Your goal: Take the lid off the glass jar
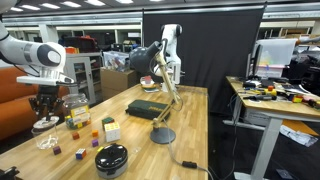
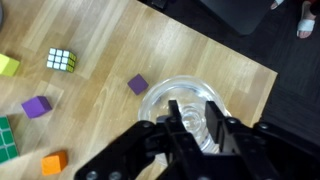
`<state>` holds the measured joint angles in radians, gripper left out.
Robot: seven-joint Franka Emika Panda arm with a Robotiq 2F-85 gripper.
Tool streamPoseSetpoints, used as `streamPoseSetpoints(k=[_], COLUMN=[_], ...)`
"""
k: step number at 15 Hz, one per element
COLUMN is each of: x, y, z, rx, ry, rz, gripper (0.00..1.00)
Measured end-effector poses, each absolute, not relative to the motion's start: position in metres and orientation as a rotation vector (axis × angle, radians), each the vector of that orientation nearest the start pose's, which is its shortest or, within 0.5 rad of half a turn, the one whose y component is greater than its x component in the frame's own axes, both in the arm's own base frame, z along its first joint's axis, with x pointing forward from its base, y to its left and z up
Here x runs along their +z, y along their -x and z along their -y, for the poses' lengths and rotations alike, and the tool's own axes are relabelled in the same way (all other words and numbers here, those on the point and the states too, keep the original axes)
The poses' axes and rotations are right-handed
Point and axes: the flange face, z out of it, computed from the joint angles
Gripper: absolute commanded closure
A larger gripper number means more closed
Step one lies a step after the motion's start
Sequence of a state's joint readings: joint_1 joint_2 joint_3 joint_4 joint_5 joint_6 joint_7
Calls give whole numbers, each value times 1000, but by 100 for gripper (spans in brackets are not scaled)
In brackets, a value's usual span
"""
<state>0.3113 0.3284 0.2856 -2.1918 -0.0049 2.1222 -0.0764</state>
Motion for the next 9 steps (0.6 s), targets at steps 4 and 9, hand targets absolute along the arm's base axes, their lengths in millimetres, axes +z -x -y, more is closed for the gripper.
streamPoseSetpoints(k=[4,9], x=[215,204], y=[-412,-393], z=[-241,-185], rx=[608,552], ry=[3004,3042], rz=[720,330], gripper=[92,92])
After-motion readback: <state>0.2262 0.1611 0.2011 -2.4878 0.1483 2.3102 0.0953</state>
